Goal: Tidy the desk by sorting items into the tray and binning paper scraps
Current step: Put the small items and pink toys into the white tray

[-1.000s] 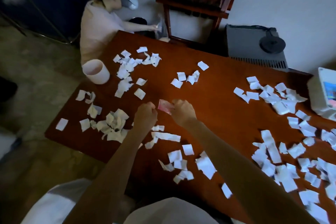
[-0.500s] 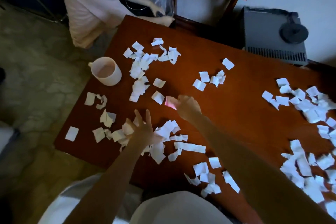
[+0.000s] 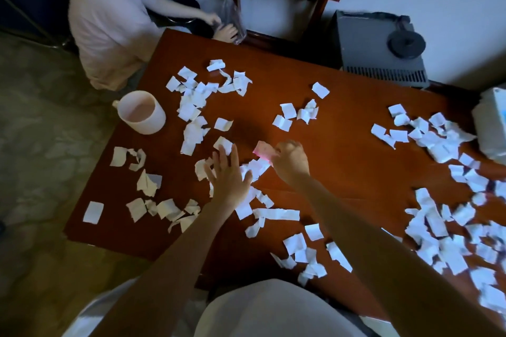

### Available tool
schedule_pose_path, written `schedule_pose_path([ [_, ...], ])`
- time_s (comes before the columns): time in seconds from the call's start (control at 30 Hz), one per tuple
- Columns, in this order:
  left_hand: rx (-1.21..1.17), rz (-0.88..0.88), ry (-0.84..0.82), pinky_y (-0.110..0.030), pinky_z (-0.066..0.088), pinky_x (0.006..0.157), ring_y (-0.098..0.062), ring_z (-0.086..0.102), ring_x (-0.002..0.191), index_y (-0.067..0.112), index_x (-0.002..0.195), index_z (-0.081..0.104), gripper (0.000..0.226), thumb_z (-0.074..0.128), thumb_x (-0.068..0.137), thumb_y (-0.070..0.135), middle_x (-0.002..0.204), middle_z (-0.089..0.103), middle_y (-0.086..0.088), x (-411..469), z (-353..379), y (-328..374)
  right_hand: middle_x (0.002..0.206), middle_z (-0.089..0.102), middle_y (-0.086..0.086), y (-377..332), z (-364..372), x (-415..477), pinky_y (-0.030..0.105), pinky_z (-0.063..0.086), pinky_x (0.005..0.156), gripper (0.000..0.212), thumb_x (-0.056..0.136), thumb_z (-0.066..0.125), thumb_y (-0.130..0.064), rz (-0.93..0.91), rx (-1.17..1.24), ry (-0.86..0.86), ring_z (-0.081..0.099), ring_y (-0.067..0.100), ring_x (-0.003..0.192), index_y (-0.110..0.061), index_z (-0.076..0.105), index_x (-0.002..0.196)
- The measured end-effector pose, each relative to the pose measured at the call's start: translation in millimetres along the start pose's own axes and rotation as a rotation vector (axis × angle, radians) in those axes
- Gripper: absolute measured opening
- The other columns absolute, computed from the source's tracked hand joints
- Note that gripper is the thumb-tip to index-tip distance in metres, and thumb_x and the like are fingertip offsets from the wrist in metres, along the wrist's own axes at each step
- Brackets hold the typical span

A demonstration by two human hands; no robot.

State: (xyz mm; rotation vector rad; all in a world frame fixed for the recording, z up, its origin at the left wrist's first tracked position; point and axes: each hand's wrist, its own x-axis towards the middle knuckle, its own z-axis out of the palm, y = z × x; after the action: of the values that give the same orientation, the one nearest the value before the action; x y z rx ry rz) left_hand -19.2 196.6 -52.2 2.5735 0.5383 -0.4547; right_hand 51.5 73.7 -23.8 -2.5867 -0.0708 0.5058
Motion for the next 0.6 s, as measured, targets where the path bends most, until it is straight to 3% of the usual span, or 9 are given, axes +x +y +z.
schedule_pose_path([
  [0.03,-0.075,0.019,0.041,-0.049,0.001,0.117,-0.028,0.003,0.147,0.018,0.149,0.014,0.072,0.027,0.088,0.052,0.159,0.006,-0.009,-3.8,-4.7,9.5,0.074,0.057,0.006,1.6,-6.1,-2.6,0.013,0.033,0.047,0.013,0.092,0.054,-0.013,0.032,0.049,0.016,0.054,0.016,0.066,-0.007,0.060,0.083],
  [0.1,-0.308,0.067,0.111,-0.046,0.021,0.116,-0.027,0.022,0.144,0.014,0.145,0.028,0.065,0.030,0.090,0.048,0.155,0.024,-0.009,-13.6,-12.2,28.1,0.066,0.052,0.000,5.0,-16.7,-8.4,0.013,0.030,0.043,0.012,0.092,0.056,-0.015,0.049,0.122,0.015,0.047,0.008,0.053,-0.006,0.061,0.085],
  [0.2,-0.500,0.121,0.160,-0.034,0.042,0.102,-0.022,0.040,0.134,0.015,0.142,0.034,0.052,0.044,0.096,0.036,0.149,0.037,-0.007,-24.5,-20.9,50.3,0.080,0.058,0.003,12.1,-28.8,-21.3,0.012,0.038,0.049,0.015,0.090,0.060,-0.017,-0.019,0.169,-0.040,0.051,0.009,0.061,-0.004,0.062,0.095],
  [0.3,-0.399,0.246,0.108,-0.021,0.044,0.089,-0.021,0.054,0.121,0.010,0.130,0.051,0.039,0.047,0.096,0.029,0.132,0.056,-0.009,-27.3,-21.2,59.3,0.090,0.059,0.004,25.3,-35.7,-36.4,0.011,0.042,0.056,0.013,0.088,0.061,-0.011,-0.052,0.221,-0.084,0.057,0.016,0.078,-0.005,0.059,0.100],
  [0.4,-0.345,0.325,0.070,-0.020,0.045,0.079,-0.024,0.065,0.103,0.002,0.111,0.063,0.027,0.050,0.095,0.019,0.110,0.069,-0.011,-31.7,-14.5,64.6,0.096,0.057,0.002,42.3,-43.8,-52.5,0.009,0.045,0.061,0.020,0.087,0.062,-0.008,-0.020,0.306,-0.072,0.056,0.015,0.085,-0.004,0.057,0.106],
  [0.6,-0.414,0.289,0.047,-0.024,0.049,0.082,-0.021,0.063,0.102,0.002,0.111,0.063,0.025,0.052,0.094,0.016,0.110,0.068,-0.012,-48.2,2.6,85.8,0.098,0.067,0.015,92.6,-54.8,-81.7,0.013,0.046,0.057,0.020,0.093,0.054,-0.013,0.080,0.353,-0.042,0.064,0.024,0.086,0.002,0.065,0.100],
])
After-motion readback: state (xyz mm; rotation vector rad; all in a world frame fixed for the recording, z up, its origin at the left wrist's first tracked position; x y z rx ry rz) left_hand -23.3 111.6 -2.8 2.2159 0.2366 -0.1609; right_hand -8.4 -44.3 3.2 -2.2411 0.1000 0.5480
